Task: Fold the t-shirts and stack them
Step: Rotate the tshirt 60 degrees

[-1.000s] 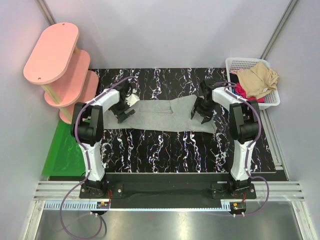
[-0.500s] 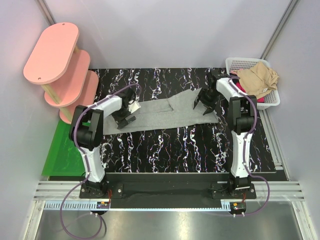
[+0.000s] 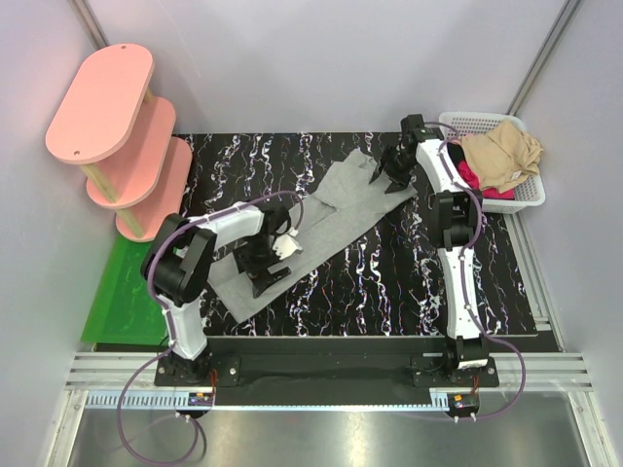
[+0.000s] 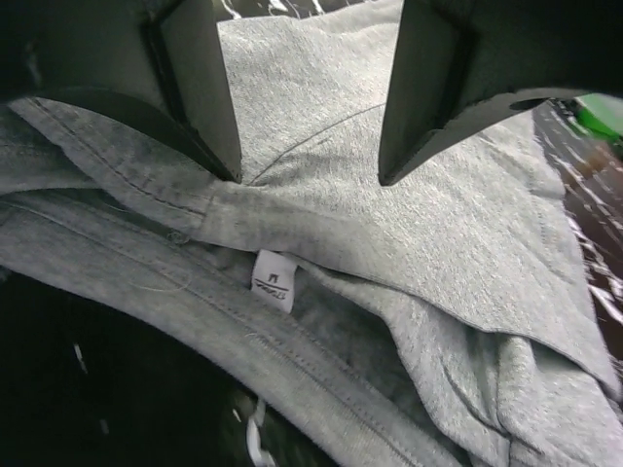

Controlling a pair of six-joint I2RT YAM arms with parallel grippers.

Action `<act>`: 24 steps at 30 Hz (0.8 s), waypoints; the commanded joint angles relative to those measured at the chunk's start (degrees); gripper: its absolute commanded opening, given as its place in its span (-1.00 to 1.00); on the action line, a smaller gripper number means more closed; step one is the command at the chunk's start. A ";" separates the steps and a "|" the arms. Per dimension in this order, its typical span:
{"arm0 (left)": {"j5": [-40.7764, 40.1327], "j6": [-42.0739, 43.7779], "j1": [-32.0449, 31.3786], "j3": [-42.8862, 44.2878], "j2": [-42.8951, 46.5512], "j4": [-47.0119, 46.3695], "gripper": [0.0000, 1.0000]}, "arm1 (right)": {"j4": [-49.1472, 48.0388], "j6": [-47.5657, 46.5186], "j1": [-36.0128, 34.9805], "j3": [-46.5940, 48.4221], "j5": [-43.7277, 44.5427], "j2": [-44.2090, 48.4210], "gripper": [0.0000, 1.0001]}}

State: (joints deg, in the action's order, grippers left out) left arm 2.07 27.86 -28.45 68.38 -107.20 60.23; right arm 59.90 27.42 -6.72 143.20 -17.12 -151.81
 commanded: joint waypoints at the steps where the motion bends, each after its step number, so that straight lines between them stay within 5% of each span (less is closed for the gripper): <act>1: 9.00 -2.02 -1.26 2.98 -3.80 2.53 0.98 | -1.45 0.43 2.06 9.35 -3.69 -9.02 0.27; 8: 14.54 -2.98 -2.57 7.73 -6.97 2.61 0.98 | -11.81 6.50 5.23 11.85 -19.86 -12.90 0.25; 21: 21.75 -2.90 -4.42 18.01 1.37 10.34 0.98 | -26.85 10.56 6.37 15.97 -29.81 -10.01 0.29; 24: 20.71 -3.25 -3.99 19.60 7.25 11.49 0.98 | -26.15 6.09 5.67 12.57 -27.18 -3.08 0.50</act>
State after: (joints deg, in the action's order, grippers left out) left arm 20.86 24.97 -33.08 84.12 -110.00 68.20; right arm 37.34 37.15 -0.05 155.98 -43.13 -163.87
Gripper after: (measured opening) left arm 0.987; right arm 0.698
